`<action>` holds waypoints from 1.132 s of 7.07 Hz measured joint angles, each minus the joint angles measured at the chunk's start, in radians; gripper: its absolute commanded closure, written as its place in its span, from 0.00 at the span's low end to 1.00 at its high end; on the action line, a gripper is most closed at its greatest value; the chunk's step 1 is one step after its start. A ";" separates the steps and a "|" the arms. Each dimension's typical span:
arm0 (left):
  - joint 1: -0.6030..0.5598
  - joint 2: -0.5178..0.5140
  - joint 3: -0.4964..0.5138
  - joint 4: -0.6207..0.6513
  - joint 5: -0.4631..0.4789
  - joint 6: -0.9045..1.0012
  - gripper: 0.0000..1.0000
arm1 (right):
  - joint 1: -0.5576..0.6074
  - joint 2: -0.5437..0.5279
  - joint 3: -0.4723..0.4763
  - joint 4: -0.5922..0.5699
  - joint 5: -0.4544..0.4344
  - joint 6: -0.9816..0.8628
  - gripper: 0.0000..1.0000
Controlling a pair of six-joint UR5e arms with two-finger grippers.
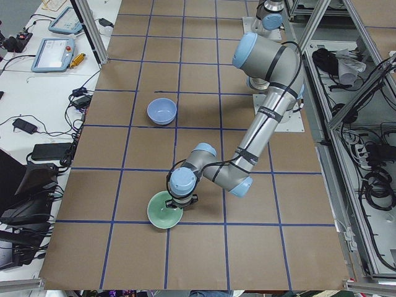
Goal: Stack green bowl on blue bowl
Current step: 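Lower the left gripper onto the pale green bowl rim and grasp it, then lift the green bowl with the left gripper and carry it over the blue bowl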
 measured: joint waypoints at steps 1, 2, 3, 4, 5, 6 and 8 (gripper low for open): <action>0.000 0.000 0.000 0.000 0.000 0.001 1.00 | 0.000 0.000 0.000 0.000 0.000 0.000 0.00; 0.000 0.000 0.000 0.000 0.000 0.001 1.00 | 0.000 0.000 0.000 0.000 0.000 0.000 0.00; -0.001 0.004 0.000 0.000 -0.001 0.001 1.00 | 0.000 0.000 0.000 0.000 0.000 0.000 0.00; -0.008 0.017 0.003 -0.004 -0.002 0.002 1.00 | 0.000 0.000 0.000 0.000 0.000 0.000 0.00; -0.031 0.042 0.014 -0.029 -0.003 0.002 1.00 | 0.000 0.000 0.000 0.000 0.000 0.000 0.00; -0.074 0.077 0.024 -0.066 -0.003 0.002 1.00 | 0.000 0.000 0.000 0.000 0.000 0.000 0.00; -0.181 0.172 0.023 -0.140 -0.001 0.003 1.00 | 0.000 0.000 0.000 0.000 0.000 0.000 0.00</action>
